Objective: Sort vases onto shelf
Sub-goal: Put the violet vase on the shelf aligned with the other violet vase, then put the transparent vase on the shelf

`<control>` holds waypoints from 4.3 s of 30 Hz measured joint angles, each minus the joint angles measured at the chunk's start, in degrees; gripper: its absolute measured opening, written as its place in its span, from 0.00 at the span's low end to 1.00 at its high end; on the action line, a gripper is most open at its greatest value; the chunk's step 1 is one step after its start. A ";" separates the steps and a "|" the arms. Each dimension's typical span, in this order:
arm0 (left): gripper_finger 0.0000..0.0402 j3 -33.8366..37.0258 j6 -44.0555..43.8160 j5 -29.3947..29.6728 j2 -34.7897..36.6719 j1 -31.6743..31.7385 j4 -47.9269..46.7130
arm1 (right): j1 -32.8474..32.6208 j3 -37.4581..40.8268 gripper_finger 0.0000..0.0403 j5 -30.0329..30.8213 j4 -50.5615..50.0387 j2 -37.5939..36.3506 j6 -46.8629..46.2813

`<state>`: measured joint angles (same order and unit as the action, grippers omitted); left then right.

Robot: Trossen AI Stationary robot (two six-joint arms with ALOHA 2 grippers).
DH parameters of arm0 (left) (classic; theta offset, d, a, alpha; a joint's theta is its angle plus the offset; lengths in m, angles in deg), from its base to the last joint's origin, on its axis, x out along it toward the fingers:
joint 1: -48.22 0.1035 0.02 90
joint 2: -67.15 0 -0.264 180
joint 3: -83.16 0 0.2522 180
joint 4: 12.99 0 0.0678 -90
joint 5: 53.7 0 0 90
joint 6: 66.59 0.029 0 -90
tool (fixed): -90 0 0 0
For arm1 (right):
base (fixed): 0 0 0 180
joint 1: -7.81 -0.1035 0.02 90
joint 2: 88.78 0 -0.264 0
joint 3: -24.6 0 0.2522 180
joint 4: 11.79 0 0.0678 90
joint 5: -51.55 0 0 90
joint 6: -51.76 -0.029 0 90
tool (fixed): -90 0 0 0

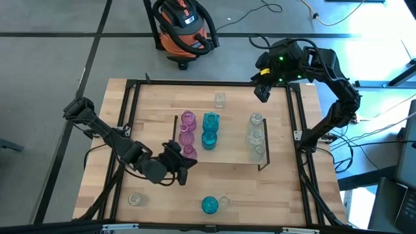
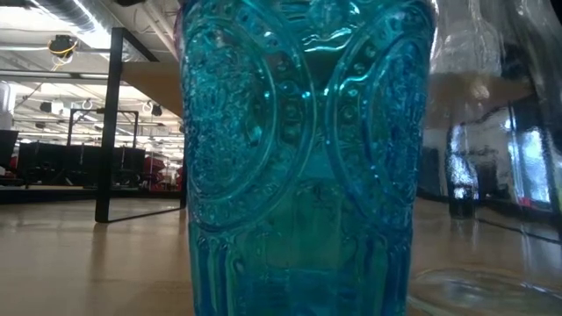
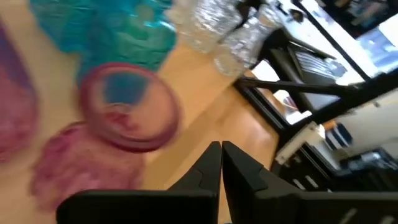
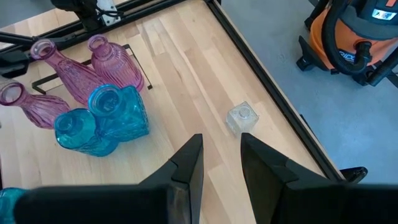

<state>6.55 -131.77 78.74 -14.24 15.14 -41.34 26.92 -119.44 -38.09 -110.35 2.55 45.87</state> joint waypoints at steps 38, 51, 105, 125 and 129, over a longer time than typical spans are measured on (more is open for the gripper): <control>0.00 -0.01 -0.52 4.50 5.47 -3.54 -5.16 | 0.02 0.00 0.24 0.02 0.29 -0.02 0.20; 0.00 -0.07 27.46 10.25 23.22 -4.86 12.00 | 0.02 5.71 0.24 -2.85 13.91 0.64 0.24; 0.00 -0.07 57.81 3.03 37.89 19.47 16.68 | 10.74 18.47 0.47 -1.36 23.84 32.09 -10.56; 0.00 -0.04 57.82 3.03 37.88 19.47 14.56 | 9.73 18.38 0.14 -1.81 24.08 34.84 -7.50; 0.00 -0.04 57.82 3.05 37.88 19.47 13.64 | 9.73 18.36 0.14 -2.84 21.68 34.48 -7.10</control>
<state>6.51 -73.95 81.79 23.64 34.61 -27.71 36.65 -101.08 -40.94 -88.67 37.03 38.76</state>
